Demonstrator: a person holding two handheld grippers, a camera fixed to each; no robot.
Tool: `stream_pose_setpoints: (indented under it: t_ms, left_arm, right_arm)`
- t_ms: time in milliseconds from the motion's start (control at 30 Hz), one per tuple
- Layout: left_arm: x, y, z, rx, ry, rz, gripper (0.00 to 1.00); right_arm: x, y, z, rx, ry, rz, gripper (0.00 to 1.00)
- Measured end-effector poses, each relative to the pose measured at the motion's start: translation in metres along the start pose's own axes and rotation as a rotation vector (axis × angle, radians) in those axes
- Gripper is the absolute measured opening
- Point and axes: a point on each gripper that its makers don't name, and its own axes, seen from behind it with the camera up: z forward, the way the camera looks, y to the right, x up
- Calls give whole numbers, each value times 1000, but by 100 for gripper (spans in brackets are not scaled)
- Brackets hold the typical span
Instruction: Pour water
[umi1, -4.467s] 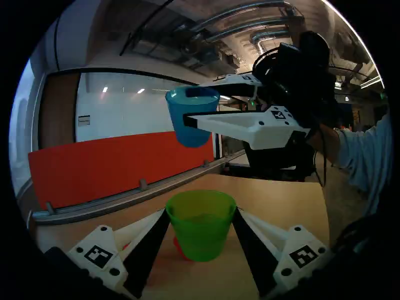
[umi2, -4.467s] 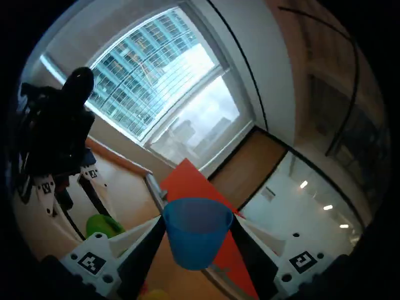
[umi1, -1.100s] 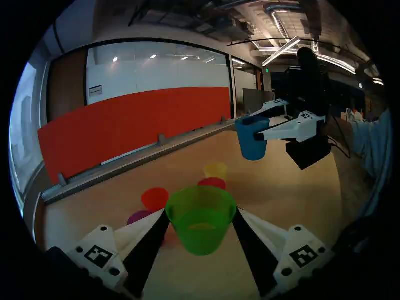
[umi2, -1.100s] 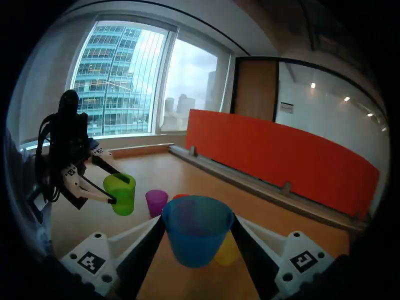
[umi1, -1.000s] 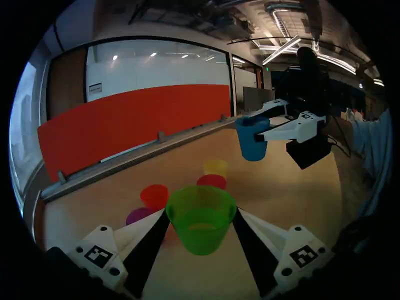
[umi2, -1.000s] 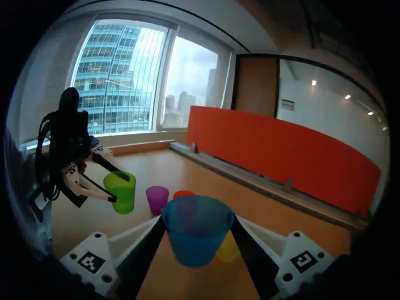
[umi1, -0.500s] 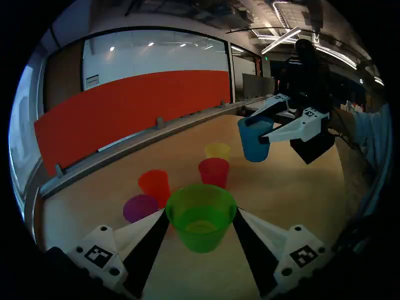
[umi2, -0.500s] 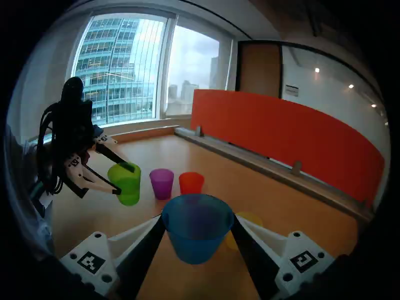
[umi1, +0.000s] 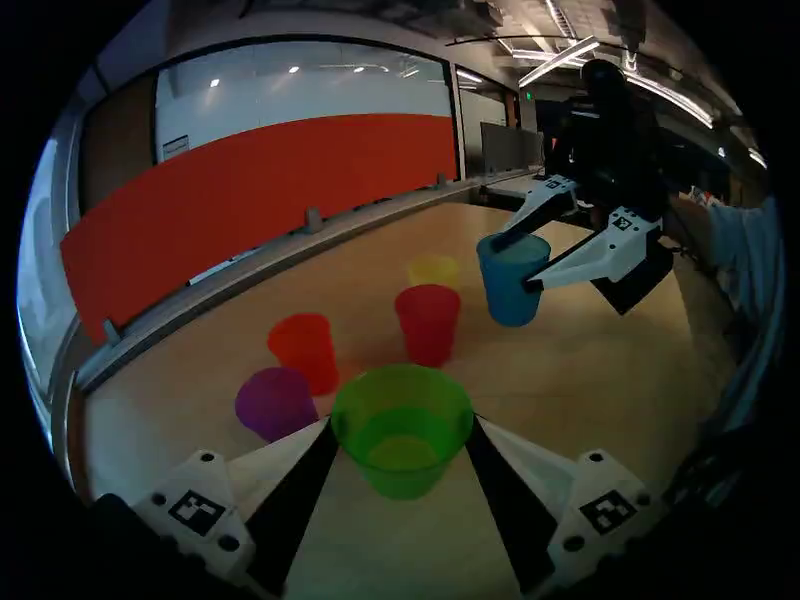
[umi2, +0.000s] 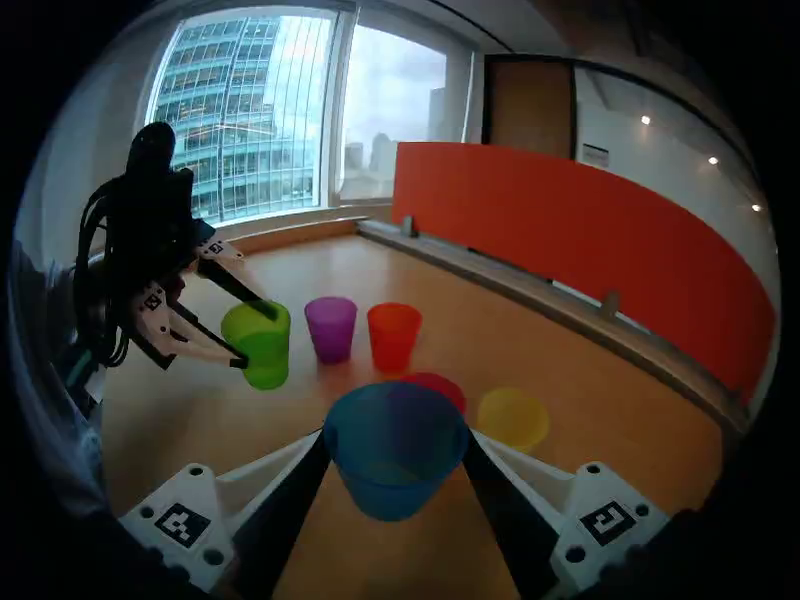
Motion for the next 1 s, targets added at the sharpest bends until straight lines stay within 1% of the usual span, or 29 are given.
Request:
stream_pose_setpoints:
  t_ms: [467, 767, 1000]
  left_arm:
    - [-20, 0, 13, -25, -61, -12, 87]
    - [-30, 1, 20, -35, -73, -35, 88]
    - [-37, -2, 21, -35, -80, -48, 87]
  right_arm:
    - [-24, 2, 12, 0, -51, -7, 94]
    - [-30, 1, 17, 3, -65, -7, 94]
    - [-32, 0, 20, 4, -67, -8, 94]
